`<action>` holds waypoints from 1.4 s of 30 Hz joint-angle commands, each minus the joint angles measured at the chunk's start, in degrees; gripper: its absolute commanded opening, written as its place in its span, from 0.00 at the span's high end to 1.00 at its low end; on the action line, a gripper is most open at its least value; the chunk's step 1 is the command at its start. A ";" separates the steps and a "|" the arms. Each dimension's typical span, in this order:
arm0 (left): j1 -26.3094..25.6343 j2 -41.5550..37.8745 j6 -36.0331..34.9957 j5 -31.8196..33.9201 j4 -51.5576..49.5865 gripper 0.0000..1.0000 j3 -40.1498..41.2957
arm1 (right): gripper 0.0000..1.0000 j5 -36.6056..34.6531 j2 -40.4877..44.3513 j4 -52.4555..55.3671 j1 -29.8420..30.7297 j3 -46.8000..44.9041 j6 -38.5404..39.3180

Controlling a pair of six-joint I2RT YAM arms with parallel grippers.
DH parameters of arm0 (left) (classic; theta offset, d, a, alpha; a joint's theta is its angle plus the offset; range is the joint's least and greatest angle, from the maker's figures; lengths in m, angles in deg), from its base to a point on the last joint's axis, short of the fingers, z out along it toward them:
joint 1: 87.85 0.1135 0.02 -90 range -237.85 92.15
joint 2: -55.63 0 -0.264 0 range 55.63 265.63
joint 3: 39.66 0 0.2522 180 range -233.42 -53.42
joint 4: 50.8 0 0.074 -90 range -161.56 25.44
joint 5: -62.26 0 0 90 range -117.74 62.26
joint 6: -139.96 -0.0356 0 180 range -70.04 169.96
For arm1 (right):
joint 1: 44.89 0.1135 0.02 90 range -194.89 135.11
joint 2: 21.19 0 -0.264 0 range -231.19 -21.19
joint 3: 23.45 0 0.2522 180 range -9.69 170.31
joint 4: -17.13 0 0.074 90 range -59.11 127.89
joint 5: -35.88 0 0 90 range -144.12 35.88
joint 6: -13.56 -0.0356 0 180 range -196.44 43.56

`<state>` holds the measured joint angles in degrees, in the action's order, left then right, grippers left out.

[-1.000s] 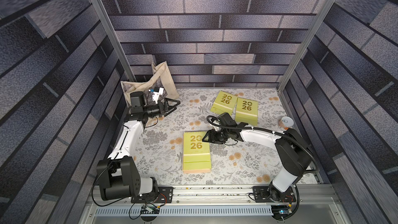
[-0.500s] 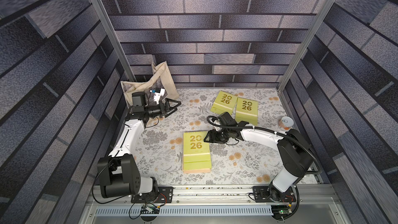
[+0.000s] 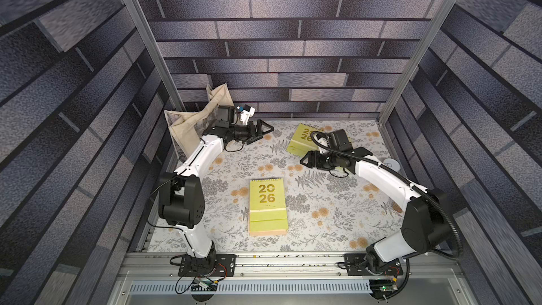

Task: Stack the calendars
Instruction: Place the calendar at the calendar, then pick up the calendar at the center of the board.

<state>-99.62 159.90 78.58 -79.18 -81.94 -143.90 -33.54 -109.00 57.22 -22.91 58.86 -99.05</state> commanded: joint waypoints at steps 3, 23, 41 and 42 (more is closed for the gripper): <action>-4.78 10.21 3.04 5.40 0.33 0.00 -11.91 | 0.25 -0.08 -0.83 4.44 -9.00 4.46 4.90; -19.12 55.62 13.06 8.77 -13.32 0.00 -71.87 | 0.13 1.61 -18.92 -4.72 -26.42 11.08 6.78; -21.63 61.31 17.06 12.70 -7.47 0.00 -71.88 | 0.06 1.58 -27.55 -7.72 -30.06 13.08 8.46; -21.69 61.43 17.46 12.61 -6.94 0.00 -71.89 | 0.06 1.51 -27.76 -7.74 -30.18 13.33 8.45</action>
<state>-120.89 220.07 94.07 -67.49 -91.63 -213.89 -32.43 -135.45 50.53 -53.03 70.27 -91.75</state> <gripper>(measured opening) 0.998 0.943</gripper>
